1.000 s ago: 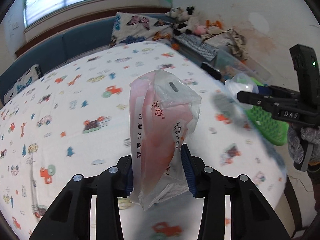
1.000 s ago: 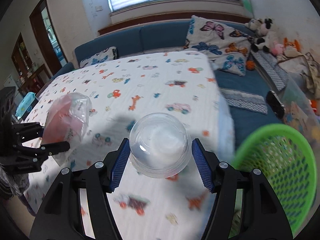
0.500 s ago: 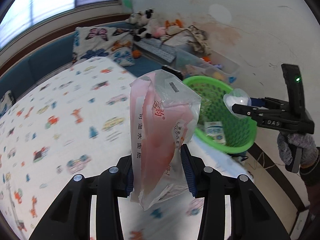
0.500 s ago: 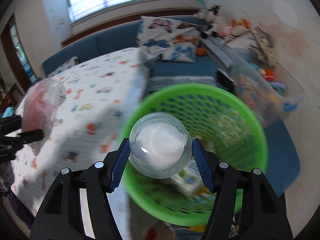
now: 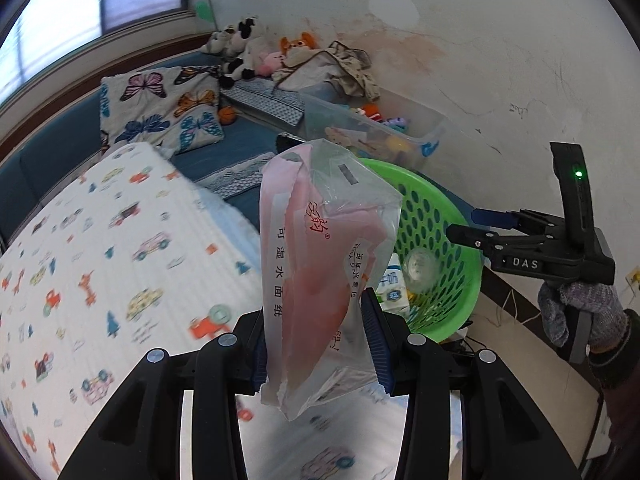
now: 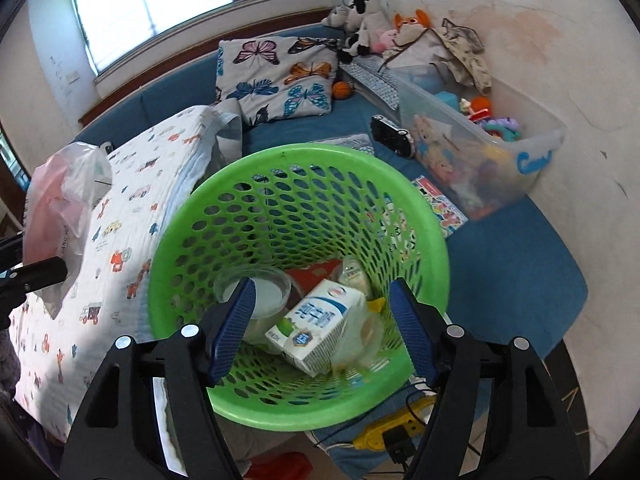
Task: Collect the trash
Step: 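Drop the dome lid with the right gripper while the left gripper drops the bag into the basket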
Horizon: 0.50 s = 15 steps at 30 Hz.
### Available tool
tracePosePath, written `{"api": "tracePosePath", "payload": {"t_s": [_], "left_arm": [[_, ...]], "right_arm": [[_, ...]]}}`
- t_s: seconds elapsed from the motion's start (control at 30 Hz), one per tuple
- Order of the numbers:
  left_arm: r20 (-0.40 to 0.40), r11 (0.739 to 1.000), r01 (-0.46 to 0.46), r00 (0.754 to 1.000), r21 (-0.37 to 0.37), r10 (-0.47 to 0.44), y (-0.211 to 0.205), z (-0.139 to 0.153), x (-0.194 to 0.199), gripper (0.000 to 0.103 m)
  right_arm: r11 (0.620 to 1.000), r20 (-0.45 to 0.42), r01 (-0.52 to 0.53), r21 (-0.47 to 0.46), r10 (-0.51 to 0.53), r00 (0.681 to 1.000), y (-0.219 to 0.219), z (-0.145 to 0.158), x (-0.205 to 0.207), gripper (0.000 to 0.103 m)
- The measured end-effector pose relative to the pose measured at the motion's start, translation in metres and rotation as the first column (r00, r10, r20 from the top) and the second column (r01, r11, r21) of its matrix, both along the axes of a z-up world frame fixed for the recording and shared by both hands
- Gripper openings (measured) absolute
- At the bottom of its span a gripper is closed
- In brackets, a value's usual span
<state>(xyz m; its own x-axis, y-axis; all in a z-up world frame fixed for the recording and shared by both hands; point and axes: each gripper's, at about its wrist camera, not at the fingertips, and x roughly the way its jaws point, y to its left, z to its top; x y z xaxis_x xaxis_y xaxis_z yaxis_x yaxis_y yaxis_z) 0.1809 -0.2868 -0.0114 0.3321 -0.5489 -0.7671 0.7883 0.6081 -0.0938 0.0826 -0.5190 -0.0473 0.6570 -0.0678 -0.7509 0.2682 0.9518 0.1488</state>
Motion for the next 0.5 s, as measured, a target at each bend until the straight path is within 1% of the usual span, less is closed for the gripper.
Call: {"api": "tracePosePath", "payload": {"t_s": [0.1,0.17,0.3,0.43,0.5], "left_arm": [[-0.004,1.000,0.020,1.000,0.011,-0.020,-0.017,-0.003,0.000,0.040],[-0.007,0.999,0.030,1.000,0.019,-0.030,-0.027,-0.006,0.000,0.040],[-0.033,0.998,0.045,0.998,0.033,-0.044,-0.050,-0.016,0.002,0.040],[-0.053,0.997,0.055,0.997,0.054,-0.052,-0.071,-0.026,0.004,0.042],[-0.060,0.996,0.060,0.997,0.063,-0.056,-0.080,-0.030,0.005,0.046]], "right_arm": [[1.000,0.013,0.008,0.006,-0.008,1.000,-0.002,0.003,-0.007,0.074],[1.000,0.021,0.010,0.009,-0.010,1.000,-0.004,0.006,-0.012,0.074],[1.000,0.037,0.010,0.005,-0.010,0.999,-0.003,0.013,-0.023,0.079],[1.000,0.050,0.011,-0.005,-0.011,0.999,-0.002,0.018,-0.033,0.080],[1.000,0.052,0.011,-0.006,-0.011,0.999,-0.001,0.019,-0.037,0.080]]}}
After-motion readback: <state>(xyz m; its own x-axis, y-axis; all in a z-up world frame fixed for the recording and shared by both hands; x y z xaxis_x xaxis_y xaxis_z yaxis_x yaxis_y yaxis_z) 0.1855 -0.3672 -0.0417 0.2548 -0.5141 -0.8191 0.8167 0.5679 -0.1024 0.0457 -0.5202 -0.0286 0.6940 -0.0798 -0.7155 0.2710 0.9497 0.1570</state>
